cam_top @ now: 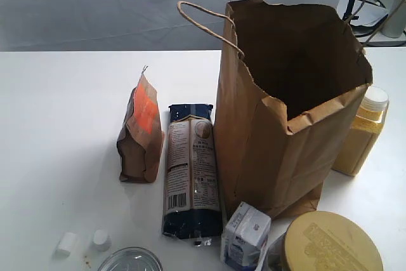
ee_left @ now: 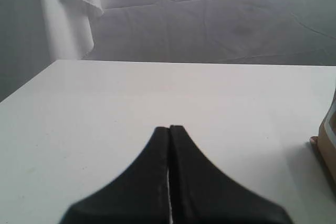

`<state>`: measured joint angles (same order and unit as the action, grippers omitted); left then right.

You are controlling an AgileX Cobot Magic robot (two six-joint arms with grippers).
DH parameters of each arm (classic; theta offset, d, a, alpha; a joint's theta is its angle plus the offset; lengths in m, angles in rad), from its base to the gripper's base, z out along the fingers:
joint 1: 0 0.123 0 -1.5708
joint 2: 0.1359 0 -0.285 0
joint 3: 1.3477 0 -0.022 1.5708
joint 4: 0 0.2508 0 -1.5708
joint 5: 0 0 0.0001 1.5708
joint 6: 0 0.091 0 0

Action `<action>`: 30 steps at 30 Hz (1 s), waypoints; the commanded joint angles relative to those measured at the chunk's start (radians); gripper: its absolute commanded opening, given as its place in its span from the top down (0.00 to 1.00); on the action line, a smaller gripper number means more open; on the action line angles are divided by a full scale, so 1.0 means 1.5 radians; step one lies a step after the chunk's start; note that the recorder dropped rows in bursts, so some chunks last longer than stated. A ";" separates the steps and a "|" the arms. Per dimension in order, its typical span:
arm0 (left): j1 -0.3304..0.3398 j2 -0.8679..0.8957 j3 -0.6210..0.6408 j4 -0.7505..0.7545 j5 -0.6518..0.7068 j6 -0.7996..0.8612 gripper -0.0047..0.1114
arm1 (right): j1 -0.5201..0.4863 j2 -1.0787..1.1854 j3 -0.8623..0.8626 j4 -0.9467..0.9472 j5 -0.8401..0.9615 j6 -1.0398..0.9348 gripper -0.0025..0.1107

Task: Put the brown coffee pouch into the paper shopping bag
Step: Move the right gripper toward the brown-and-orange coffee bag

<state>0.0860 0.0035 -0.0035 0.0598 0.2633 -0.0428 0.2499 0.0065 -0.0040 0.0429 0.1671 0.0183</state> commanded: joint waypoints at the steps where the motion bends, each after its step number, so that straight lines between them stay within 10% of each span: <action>1: 0.002 -0.002 0.002 0.003 -0.003 -0.002 0.96 | -0.005 -0.004 0.003 0.001 -0.002 -0.002 0.98; 18: 0.002 -0.002 0.002 0.003 -0.003 -0.002 0.96 | -0.005 -0.004 -0.016 0.228 -0.195 0.063 0.98; 24: 0.002 -0.002 0.002 0.003 -0.003 -0.002 0.96 | 0.044 0.049 -0.214 0.216 0.012 0.059 0.98; 30: 0.002 -0.002 0.002 0.003 -0.003 -0.002 0.96 | 0.101 0.213 -0.396 0.492 0.166 -0.257 0.98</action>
<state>0.0860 0.0035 -0.0035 0.0598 0.2633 -0.0428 0.3724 0.2265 -0.4994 0.5757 0.2964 -0.1182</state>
